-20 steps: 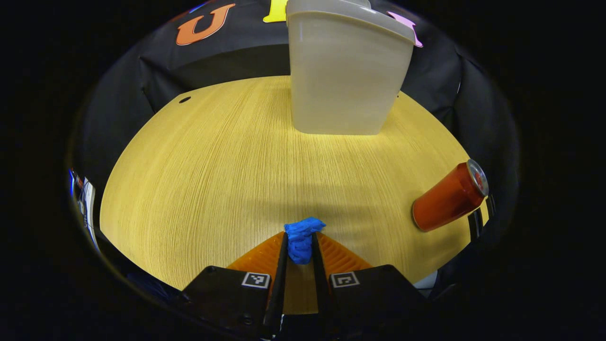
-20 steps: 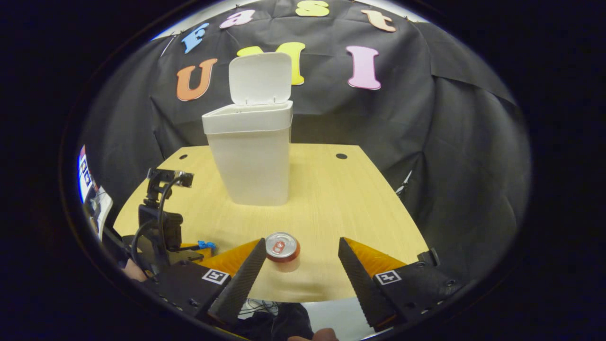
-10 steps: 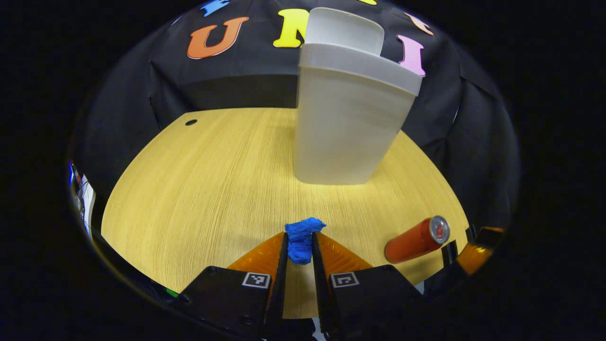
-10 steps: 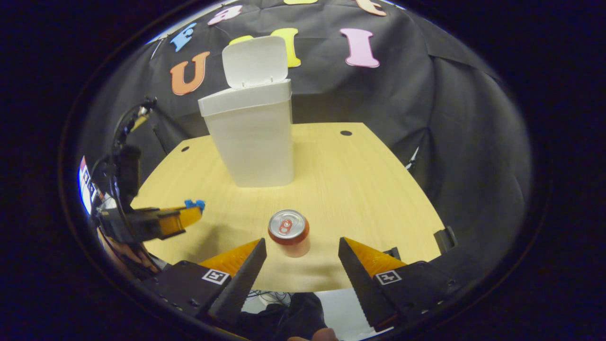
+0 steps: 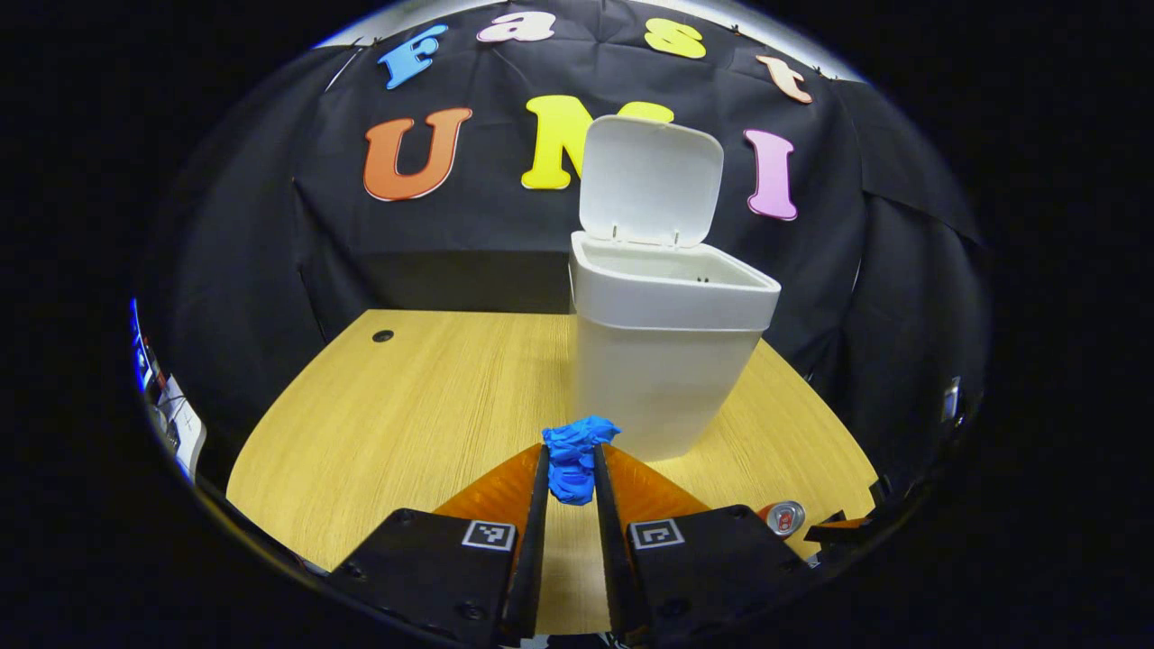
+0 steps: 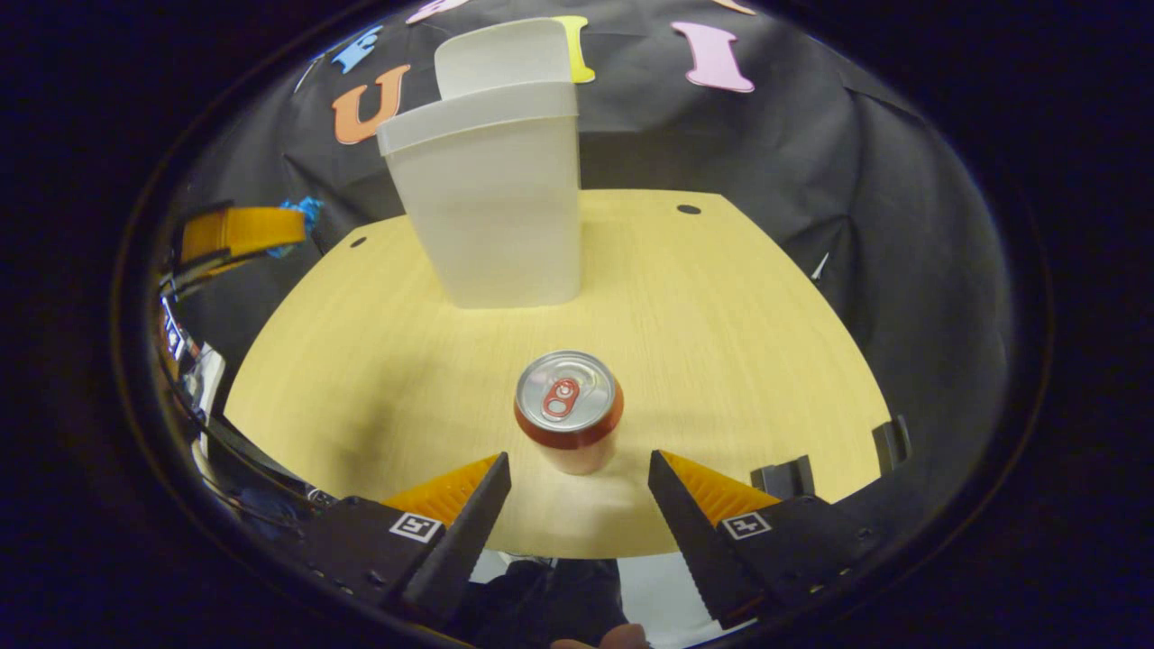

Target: Press the lid of the desktop garbage bin to open it, pick up the crumpled paper on the desktop and throw it into the bin, then pick up the pop can on the desktop and drop it into the bin, and finally close the garbage bin lid.

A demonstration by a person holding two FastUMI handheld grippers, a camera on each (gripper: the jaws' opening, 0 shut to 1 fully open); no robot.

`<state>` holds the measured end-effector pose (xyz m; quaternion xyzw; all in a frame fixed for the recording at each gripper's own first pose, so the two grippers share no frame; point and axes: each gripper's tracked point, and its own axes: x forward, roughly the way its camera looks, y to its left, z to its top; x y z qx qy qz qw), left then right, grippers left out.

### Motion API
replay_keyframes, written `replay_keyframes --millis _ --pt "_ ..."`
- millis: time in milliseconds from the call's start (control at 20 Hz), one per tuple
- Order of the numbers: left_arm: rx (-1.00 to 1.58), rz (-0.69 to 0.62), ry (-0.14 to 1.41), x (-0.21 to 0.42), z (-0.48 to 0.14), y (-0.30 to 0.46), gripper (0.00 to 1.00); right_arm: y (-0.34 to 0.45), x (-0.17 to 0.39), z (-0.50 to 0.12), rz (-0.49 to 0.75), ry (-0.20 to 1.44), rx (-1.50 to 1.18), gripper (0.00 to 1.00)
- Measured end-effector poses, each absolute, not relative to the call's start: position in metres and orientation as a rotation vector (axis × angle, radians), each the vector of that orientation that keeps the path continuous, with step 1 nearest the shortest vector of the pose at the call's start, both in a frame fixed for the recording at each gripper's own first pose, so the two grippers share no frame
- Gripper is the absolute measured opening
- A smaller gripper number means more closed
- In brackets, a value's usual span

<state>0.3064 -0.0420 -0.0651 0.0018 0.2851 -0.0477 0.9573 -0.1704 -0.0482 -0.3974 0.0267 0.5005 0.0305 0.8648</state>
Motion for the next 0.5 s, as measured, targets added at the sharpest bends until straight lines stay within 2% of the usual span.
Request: replay_keyframes --millis 100,150,200,500 --pt "0.001 -0.094 0.546 0.309 -0.046 -0.038 0.33 -0.047 -0.166 -0.411 0.075 1.072 0.058 0.94" --pt "-0.004 -0.091 0.531 0.310 -0.040 -0.036 0.36 -0.046 -0.163 -0.417 0.076 1.081 0.062 0.97" --pt "-0.009 -0.088 0.519 0.312 -0.031 -0.036 0.32 -0.045 -0.161 -0.422 0.075 1.088 0.066 0.96" --pt "-0.022 -0.054 0.446 0.326 0.006 -0.024 0.32 -0.038 -0.151 -0.446 0.085 1.128 0.073 0.97"
